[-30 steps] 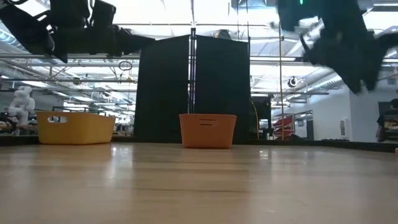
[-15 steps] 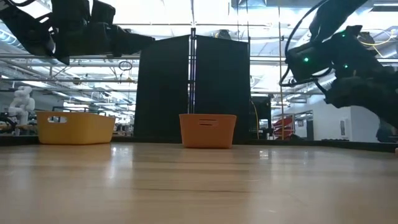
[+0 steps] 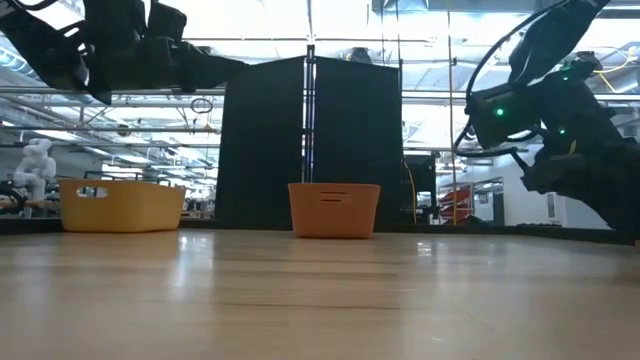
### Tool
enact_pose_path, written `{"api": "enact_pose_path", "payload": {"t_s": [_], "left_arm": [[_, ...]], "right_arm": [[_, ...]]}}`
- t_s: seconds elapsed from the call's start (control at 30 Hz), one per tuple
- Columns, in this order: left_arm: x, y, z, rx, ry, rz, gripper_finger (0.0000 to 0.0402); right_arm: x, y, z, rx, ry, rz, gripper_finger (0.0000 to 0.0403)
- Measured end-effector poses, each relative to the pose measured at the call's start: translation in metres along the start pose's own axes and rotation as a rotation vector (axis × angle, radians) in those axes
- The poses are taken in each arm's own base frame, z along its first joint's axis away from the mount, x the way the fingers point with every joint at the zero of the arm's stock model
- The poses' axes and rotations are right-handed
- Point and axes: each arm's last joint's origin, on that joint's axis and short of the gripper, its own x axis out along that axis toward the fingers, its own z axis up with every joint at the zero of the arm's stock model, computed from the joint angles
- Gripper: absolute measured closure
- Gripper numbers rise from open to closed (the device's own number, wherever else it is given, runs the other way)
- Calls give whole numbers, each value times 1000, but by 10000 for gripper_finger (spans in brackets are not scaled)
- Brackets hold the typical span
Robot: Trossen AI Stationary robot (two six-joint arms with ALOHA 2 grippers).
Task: Sort blocks
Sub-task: Put the brown block into the blue bin
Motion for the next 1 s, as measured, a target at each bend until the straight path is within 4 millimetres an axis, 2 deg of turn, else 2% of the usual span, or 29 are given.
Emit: {"api": "enact_pose_path", "payload": {"t_s": [0.43,0.53,0.8,0.9,1.0], "left_arm": [[0,0,0,1,-1,1,226],[0,0,0,3,-4,2,226],[0,1,3,15,-28,8,226],[0,1,3,15,-29,7,226],[0,0,3,11,-24,3,226]], "right_arm": [[13,6,5,18,45,29,247],[1,18,8,-5,14,92,247],[-41,39,23,-90,-240,167,247],[-55,43,21,-130,-259,171,247],[-54,40,14,-152,-215,132,248]]}}
